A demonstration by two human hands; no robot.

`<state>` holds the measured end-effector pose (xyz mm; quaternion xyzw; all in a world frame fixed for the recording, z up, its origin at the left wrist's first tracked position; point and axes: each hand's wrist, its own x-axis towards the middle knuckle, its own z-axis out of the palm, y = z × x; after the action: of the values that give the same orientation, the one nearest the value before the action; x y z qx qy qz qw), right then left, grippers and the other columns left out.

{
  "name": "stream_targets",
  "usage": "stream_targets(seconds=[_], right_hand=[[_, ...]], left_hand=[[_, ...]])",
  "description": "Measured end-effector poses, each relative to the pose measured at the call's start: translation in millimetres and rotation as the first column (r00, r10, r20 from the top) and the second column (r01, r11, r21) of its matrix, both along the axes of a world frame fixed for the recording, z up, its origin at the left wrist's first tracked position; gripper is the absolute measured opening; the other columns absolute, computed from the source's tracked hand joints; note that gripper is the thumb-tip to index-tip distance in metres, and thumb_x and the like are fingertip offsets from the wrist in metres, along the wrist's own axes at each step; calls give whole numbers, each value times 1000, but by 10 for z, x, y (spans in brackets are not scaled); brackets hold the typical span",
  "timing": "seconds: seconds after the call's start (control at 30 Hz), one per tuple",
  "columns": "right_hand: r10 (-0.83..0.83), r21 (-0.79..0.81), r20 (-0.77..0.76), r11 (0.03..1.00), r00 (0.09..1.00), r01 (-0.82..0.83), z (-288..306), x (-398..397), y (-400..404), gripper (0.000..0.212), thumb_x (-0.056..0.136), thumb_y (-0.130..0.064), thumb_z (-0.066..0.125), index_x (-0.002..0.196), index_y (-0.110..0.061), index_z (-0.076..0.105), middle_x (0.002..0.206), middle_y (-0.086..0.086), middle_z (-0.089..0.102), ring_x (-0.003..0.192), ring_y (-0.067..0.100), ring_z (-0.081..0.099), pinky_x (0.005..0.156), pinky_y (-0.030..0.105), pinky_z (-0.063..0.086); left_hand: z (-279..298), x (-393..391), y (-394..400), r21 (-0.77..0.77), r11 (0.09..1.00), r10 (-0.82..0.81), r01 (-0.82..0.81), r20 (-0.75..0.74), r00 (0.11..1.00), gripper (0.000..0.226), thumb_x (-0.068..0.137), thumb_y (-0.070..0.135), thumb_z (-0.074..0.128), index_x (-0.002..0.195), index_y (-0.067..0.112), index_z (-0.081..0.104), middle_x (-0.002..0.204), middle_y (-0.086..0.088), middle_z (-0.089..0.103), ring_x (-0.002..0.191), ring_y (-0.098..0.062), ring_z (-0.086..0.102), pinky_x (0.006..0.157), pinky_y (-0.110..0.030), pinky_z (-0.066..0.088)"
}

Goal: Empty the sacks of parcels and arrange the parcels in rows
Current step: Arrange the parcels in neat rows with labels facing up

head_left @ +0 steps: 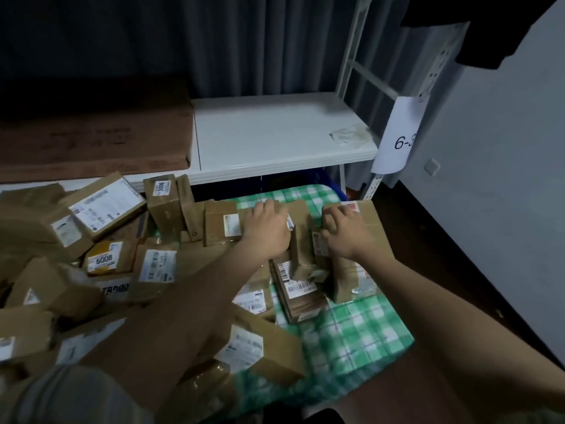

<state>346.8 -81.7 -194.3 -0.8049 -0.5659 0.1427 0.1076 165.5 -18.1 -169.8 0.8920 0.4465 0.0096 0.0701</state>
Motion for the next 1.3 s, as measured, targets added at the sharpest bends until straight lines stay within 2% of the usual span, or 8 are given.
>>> stream_targets(seconds=[0.27,0.43,0.63,0.73,0.83,0.93,1.17,1.3], right_hand=[[94,-72,191,994,977,-82,-194,897,249,58,92,-38,52,144,-20,35,153,12,25,140,36,20,115,47,23],[66,-58,-63,996,996,-69,-316,1560,475,64,96,-43,50,151,-21,26,158,13,16,143,40,14,117,49,18],[92,-138,-359,979,929,-151,-514,1875,599,72,98,-46,48,154,-16,15,157,18,20,140,37,29,115,47,27],[60,-164,-443,975,894,-147,-603,1897,615,76,97,-48,48,155,-15,12,157,20,23,143,36,27,115,47,27],[-40,-187,-535,980,844,-71,-743,1911,622,89,88,-64,48,155,-24,6,154,20,29,139,37,34,112,51,33],[-42,-202,-536,976,843,-79,-783,1904,626,80,96,-55,44,155,-26,-1,154,22,27,135,40,38,110,51,34],[-56,-186,-508,982,859,-46,-781,1847,619,68,101,-38,44,155,-19,7,155,23,20,137,40,34,113,46,30],[-99,-165,-535,986,839,11,-781,1851,588,62,102,-39,38,154,-19,12,154,22,26,136,38,36,113,48,30]], left_hand=[[-170,705,50,-117,991,74,-69,44,996,36,96,24,43,130,12,44,134,-14,40,124,-30,37,94,-39,36],[-363,1346,71,-240,956,190,-169,64,980,27,97,24,42,123,16,46,135,-9,43,122,-26,41,95,-35,37],[-545,1773,-67,-442,845,358,-302,48,932,67,93,61,39,141,14,35,134,-10,50,115,-29,54,95,-45,47],[-584,1897,-73,-493,785,390,-374,-75,918,91,86,75,35,148,11,22,143,-22,41,128,-42,43,102,-50,41],[-560,1986,-104,-605,705,413,-370,-74,908,94,90,66,42,153,7,5,154,-21,23,138,-36,32,105,-41,34],[-617,2061,-103,-706,608,457,-363,-62,887,106,86,64,51,152,8,-10,160,-16,5,143,-31,25,108,-39,33],[-783,2190,-76,-761,548,358,-347,-161,920,154,42,95,54,148,18,-27,153,-15,-33,142,-42,-22,116,-60,13],[-777,2235,-92,-775,518,413,-362,-144,899,142,59,85,58,146,17,-31,149,-20,-39,140,-45,-24,115,-62,12]])
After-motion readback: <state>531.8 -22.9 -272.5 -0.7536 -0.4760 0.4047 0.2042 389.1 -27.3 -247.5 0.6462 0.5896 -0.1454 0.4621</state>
